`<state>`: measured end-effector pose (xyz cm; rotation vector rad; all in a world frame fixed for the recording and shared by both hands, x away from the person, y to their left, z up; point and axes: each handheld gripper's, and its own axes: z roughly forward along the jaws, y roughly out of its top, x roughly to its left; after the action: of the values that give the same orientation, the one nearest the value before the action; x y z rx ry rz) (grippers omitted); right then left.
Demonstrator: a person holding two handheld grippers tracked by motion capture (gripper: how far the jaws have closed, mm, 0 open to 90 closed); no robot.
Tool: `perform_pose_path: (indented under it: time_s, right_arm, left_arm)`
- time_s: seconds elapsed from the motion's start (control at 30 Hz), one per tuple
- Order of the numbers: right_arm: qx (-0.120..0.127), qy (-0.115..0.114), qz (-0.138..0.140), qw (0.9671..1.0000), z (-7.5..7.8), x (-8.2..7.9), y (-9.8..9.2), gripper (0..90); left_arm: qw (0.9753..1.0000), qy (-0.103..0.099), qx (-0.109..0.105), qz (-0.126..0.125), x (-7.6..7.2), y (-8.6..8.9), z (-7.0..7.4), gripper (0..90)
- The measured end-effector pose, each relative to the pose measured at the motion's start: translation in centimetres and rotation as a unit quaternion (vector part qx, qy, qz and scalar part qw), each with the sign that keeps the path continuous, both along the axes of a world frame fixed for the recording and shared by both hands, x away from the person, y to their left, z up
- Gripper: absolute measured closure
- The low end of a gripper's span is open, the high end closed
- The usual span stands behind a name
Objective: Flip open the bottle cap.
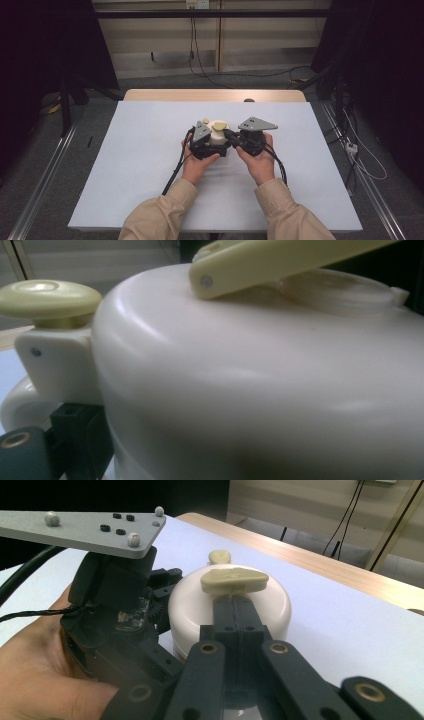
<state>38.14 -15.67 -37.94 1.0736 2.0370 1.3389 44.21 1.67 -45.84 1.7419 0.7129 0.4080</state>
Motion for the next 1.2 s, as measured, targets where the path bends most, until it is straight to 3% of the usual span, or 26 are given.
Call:
perform_pose_path:
  time_s: [1.2]
  right_arm:
    - [-0.001,-0.007,0.003,1.0000,0.76,0.85,1.01,90.0]
  left_arm:
    - [1.0000,0.001,-0.001,0.000,0.02,0.00,0.00,5.9]
